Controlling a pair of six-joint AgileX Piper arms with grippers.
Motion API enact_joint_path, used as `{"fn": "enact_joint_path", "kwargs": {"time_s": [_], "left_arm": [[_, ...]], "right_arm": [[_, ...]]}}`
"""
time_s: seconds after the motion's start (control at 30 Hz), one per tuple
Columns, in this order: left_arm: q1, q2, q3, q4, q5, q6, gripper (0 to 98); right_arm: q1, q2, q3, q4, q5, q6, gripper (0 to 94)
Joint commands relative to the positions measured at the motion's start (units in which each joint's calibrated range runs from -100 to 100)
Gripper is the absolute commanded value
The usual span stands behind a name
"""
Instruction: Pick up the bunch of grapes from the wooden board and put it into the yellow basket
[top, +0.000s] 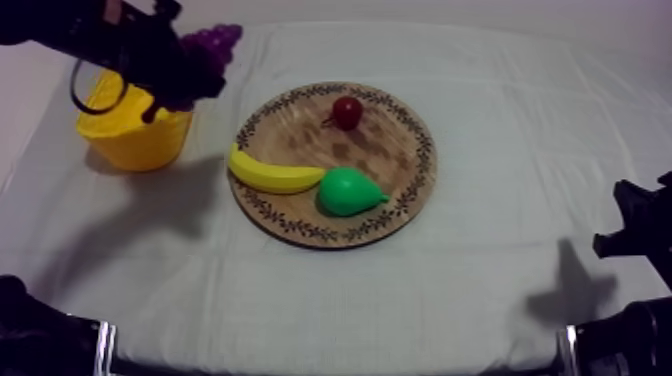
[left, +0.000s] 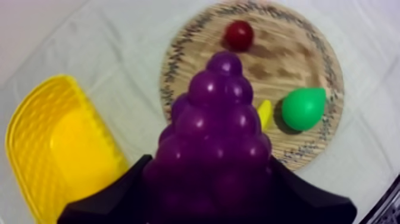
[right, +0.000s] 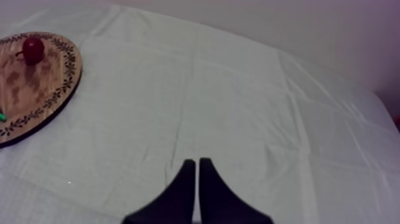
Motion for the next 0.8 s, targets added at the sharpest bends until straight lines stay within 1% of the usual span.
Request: {"fn": "enact_joint_path", "kwargs": {"time_s": [0.0, 0.13, 0.3, 0.43, 0.6, 0.77], "left_arm": [[-3.6, -2.0, 0.7, 0.62, 0.2, -0.3, 47.5], [-8.8, -4.5, 3.6, 1.81, 0.4, -1.1, 47.6], [-15.3, -6.2, 7.8, 2.40, -0.2, -2.1, 47.7], [-19.7, -5.5, 8.5, 2.80, -0.4, -3.2, 48.1], [-22.6, -2.3, 6.0, 2.49, -1.6, -3.6, 48.1], [-23.6, 3.3, 2.5, 2.40, -2.6, -3.5, 48.3]], "right_arm": [[0.0, 0.0, 0.0, 0.0, 0.0, 0.0, 0.5], [0.0, 0.0, 0.0, 0.0, 0.0, 0.0, 0.5], [0.0, 0.0, 0.0, 0.0, 0.0, 0.0, 0.5], [0.0, 0.0, 0.0, 0.0, 0.0, 0.0, 0.5], [0.0, 0.0, 0.0, 0.0, 0.0, 0.0, 0.5], [0.0, 0.0, 0.0, 0.0, 0.0, 0.0, 0.5]]}}
